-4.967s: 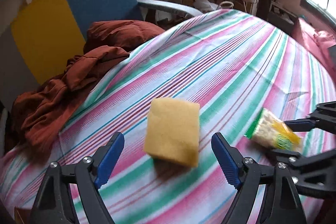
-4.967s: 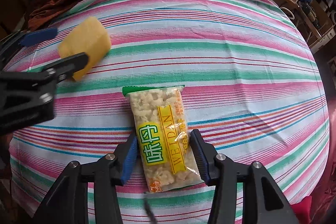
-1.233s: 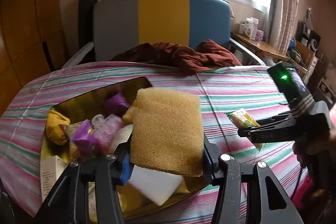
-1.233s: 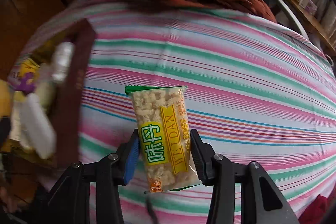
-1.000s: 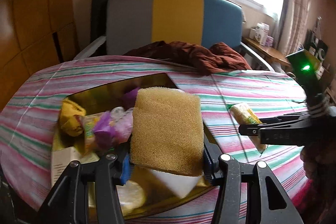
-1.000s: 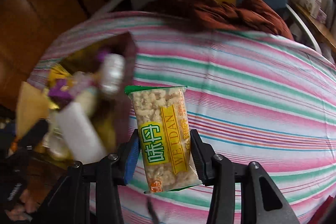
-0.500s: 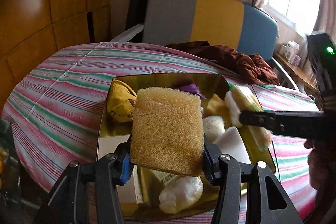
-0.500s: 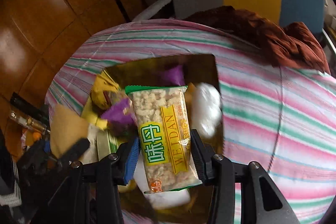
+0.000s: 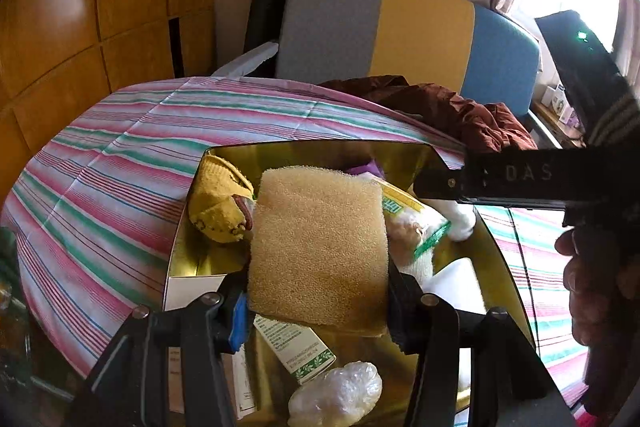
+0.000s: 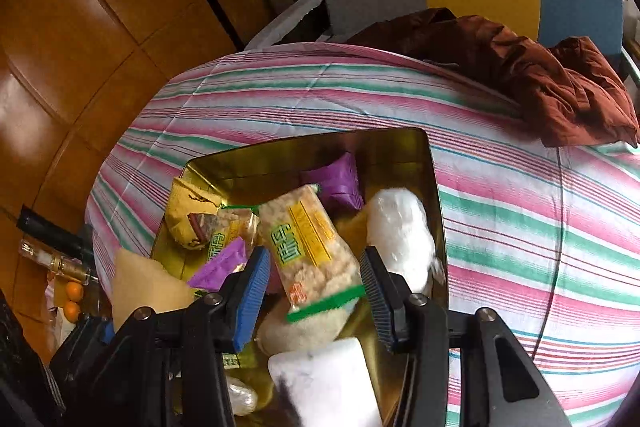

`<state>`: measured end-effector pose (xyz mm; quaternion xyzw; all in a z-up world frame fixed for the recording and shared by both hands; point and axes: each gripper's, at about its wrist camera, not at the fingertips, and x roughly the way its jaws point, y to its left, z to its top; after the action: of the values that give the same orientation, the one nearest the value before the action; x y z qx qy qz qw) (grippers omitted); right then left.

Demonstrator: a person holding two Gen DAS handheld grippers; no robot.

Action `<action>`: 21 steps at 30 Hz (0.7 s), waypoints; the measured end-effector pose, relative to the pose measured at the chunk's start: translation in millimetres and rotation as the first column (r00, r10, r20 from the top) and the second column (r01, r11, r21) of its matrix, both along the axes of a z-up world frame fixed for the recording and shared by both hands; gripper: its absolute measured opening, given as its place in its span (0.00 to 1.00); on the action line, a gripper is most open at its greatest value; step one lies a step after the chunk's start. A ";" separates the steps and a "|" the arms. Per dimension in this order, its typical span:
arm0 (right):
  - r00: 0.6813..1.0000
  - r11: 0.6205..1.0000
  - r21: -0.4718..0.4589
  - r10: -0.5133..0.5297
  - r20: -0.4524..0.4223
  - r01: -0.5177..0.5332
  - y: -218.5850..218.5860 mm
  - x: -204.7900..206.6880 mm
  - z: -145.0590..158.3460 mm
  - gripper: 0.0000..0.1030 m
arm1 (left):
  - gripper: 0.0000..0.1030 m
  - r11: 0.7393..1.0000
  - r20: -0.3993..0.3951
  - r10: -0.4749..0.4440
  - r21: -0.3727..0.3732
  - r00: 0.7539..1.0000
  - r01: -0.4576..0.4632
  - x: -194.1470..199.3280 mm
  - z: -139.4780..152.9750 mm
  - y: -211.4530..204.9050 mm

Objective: Organize objects
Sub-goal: 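Open both tools to drop the sponge and snack bag into the tray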

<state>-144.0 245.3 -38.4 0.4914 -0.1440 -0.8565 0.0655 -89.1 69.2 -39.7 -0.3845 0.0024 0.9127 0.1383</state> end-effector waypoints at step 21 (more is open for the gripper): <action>0.990 0.978 0.172 -0.108 -0.090 0.122 10.9 59.7 1.1 0.54 | 0.78 1.000 -0.024 0.006 -0.003 1.000 -0.006 4.4 3.1 3.6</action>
<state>-84.4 256.2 -37.3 0.4514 -0.0929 -0.8872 -0.0224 -84.7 72.8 -36.7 -0.3736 0.0041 0.9177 0.1351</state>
